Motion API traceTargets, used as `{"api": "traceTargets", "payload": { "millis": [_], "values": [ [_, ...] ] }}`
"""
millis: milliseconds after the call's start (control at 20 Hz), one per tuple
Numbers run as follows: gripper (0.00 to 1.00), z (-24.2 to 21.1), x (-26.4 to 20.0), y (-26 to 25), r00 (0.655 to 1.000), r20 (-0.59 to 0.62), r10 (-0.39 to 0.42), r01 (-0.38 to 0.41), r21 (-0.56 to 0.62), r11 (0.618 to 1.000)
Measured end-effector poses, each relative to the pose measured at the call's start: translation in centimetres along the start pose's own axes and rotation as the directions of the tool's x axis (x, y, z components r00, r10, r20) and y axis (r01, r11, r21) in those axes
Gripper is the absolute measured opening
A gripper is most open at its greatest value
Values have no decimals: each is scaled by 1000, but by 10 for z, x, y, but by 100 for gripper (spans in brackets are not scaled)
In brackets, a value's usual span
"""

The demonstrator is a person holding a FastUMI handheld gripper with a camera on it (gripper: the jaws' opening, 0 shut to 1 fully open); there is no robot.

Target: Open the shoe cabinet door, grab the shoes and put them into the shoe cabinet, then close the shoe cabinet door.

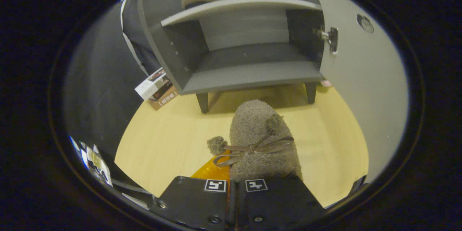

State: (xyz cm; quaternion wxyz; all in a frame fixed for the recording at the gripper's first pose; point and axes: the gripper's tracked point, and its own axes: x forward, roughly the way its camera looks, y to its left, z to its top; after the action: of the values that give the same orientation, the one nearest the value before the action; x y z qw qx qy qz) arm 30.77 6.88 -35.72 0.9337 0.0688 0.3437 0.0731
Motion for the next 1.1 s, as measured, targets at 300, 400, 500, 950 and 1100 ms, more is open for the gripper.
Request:
{"api": "traceTargets", "payload": {
  "millis": [300, 400, 500, 950, 1100],
  "values": [
    [6, 98, -56, 24, 981, 189, 45, -36, -56, 998],
    [7, 134, -65, 27, 969, 243, 51, -39, -54, 998],
    [7, 173, -72, 30, 953, 300, 47, -28, -69, 997],
    [6, 310, -68, 41, 893, 448, 34, 12, -100, 995],
    [6, 337, -59, 46, 886, 463, 33, 17, -104, 994]
  ]
}}
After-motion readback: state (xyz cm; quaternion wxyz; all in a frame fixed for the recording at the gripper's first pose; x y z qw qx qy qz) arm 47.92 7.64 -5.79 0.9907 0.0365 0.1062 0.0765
